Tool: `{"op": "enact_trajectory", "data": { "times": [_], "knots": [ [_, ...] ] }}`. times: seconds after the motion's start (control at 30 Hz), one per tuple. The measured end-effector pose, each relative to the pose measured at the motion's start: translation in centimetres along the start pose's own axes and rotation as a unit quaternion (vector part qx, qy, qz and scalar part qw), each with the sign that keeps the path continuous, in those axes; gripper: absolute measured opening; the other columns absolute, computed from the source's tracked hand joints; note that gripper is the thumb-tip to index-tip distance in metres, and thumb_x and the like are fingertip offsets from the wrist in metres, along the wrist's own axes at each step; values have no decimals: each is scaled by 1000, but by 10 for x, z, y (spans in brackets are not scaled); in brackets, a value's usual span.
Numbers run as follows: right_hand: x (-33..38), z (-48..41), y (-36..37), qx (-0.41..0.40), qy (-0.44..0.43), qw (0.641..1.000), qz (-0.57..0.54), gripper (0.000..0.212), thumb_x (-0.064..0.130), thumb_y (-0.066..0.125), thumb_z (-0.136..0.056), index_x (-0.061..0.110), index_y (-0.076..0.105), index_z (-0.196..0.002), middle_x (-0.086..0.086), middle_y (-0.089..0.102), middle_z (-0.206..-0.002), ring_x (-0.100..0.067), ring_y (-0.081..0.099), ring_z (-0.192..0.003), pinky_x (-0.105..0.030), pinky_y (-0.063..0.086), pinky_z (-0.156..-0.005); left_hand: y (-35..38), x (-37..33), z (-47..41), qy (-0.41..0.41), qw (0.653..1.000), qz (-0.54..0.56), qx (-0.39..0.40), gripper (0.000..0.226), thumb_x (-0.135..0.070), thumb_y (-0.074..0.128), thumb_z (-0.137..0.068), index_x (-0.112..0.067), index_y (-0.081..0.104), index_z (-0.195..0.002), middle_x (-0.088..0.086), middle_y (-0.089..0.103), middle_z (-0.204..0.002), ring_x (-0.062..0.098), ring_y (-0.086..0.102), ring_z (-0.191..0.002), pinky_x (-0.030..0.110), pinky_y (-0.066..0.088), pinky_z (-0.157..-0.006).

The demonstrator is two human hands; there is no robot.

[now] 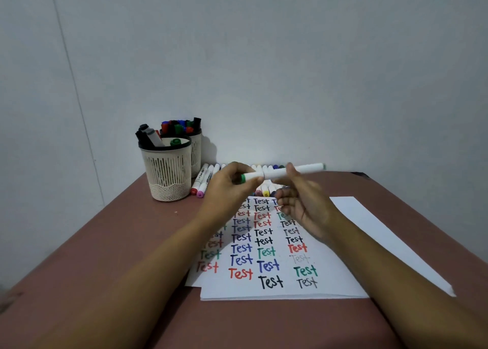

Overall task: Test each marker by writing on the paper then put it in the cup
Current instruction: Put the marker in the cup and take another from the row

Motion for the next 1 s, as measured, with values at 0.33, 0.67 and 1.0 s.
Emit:
{"op": "enact_trajectory", "data": {
  "times": [0.33, 0.67, 1.0],
  "knots": [
    [-22, -2, -5, -6, -187, 708, 681, 35, 37, 48, -95, 17, 66, -117, -2, 61, -118, -20, 52, -109, -30, 42, -89, -51, -28, -12, 60, 981, 7, -182, 10, -13, 64, -87, -14, 61, -97, -6, 63, -83, 1, 61, -75, 13, 51, -63],
    [-18, 1, -3, 0, -178, 716, 676, 37, 39, 46, -96, 20, 62, -124, 2, 60, -124, -16, 52, -112, -30, 44, -95, -139, -96, -63, 88, 919, -295, -248, 16, -11, 55, -86, -8, 58, -101, 4, 58, -91, 16, 52, -67, 23, 45, -51],
    [-16, 3, -1, -2, -175, 717, 675, 37, 40, 46, -96, 21, 62, -123, 3, 60, -123, -16, 53, -112, -31, 44, -95, -147, -78, -69, 42, 917, -371, -142, 20, -10, 49, -92, -13, 41, -109, 16, 64, -78, 23, 56, -56, 27, 45, -48]
  ]
}}
Point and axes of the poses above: each hand's wrist, its own z-axis away from the middle knuckle, its own y-axis out of the palm, x = y × z, the point moved 3 cm from there along -z, towards the middle knuckle
